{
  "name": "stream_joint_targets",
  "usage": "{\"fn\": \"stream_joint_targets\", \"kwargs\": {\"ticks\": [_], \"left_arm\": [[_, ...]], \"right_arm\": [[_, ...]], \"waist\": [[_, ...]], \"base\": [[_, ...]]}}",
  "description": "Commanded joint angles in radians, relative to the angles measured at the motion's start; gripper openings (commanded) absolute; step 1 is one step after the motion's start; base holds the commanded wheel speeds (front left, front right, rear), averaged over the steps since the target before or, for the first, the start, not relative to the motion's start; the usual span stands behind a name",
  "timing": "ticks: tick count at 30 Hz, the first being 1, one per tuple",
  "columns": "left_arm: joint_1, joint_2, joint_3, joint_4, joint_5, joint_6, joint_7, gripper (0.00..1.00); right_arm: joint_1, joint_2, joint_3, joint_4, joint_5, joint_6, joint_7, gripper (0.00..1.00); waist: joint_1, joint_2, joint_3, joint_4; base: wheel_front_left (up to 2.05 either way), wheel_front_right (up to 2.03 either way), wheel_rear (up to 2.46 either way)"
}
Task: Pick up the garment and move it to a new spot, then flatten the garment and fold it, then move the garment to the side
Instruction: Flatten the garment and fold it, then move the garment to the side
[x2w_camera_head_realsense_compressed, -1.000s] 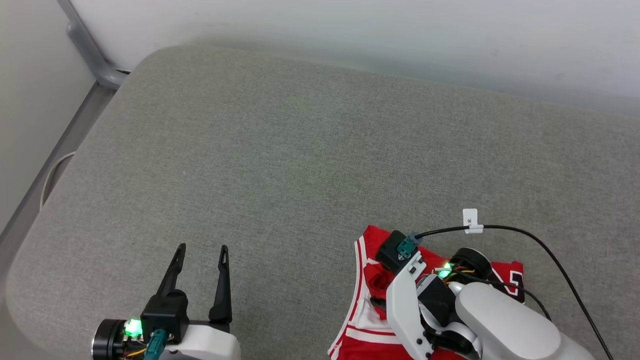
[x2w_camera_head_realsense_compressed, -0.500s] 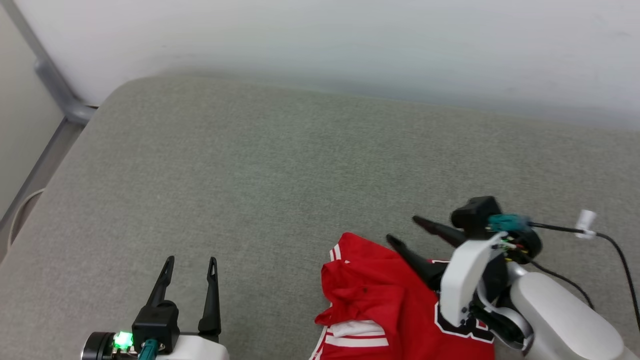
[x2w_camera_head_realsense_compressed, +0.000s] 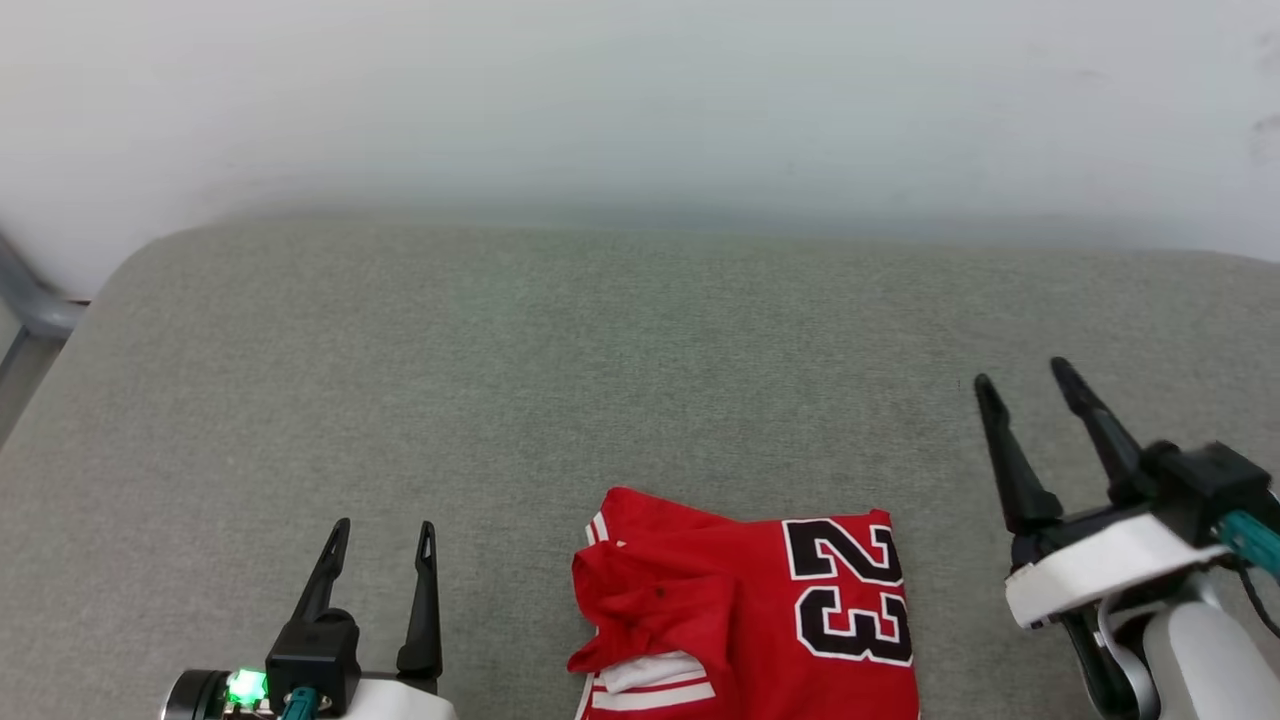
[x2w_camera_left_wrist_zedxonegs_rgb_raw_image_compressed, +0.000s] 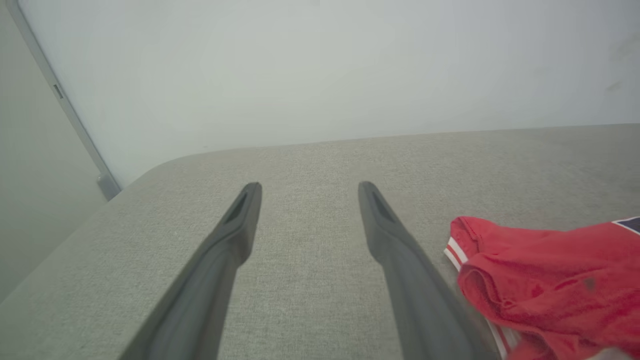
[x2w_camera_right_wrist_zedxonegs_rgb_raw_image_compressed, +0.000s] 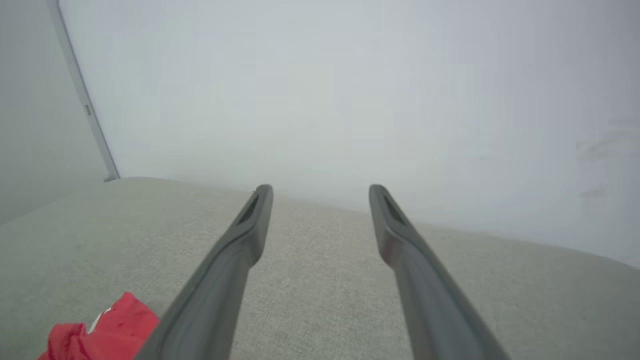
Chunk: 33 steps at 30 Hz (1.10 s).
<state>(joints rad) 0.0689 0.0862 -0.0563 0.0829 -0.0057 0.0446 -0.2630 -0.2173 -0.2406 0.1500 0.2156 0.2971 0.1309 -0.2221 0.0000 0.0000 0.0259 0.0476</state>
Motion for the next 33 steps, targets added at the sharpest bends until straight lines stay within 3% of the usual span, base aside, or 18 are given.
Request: {"fn": "stream_joint_targets", "kwargs": {"ticks": [1,6,12,23,33], "left_arm": [[0.01,0.003,0.0,-0.004,0.001,0.004,-0.002,1.0],[0.018,0.007,-0.002,-0.012,-0.004,0.004,-0.002,1.0],[0.031,0.012,-0.001,-0.033,-0.004,0.004,-0.002,1.0],[0.051,0.014,0.002,-0.054,-0.006,0.014,-0.002,1.0],[0.062,0.014,-0.002,-0.056,-0.004,0.021,-0.002,1.0]], "right_arm": [[0.039,0.033,-0.041,-0.026,-0.034,-0.001,-0.017,1.0],[0.147,0.119,-0.148,-0.115,-0.122,-0.001,-0.04,1.0],[0.264,0.174,-0.194,-0.197,-0.13,-0.001,-0.042,1.0],[0.37,0.192,-0.207,-0.25,-0.113,-0.001,-0.043,1.0],[0.372,0.192,-0.202,-0.234,-0.11,-0.001,-0.043,1.0]], "waist": [[0.0,0.0,-0.009,-0.015],[0.0,0.0,-0.021,-0.029],[0.0,0.0,-0.027,-0.034],[0.0,0.0,-0.037,-0.024],[0.0,0.0,-0.044,-0.013]], "base": [[0.0,0.0,0.0],[0.0,0.0,0.0],[0.0,0.0,0.0],[0.0,0.0,0.0],[0.0,0.0,0.0]]}}
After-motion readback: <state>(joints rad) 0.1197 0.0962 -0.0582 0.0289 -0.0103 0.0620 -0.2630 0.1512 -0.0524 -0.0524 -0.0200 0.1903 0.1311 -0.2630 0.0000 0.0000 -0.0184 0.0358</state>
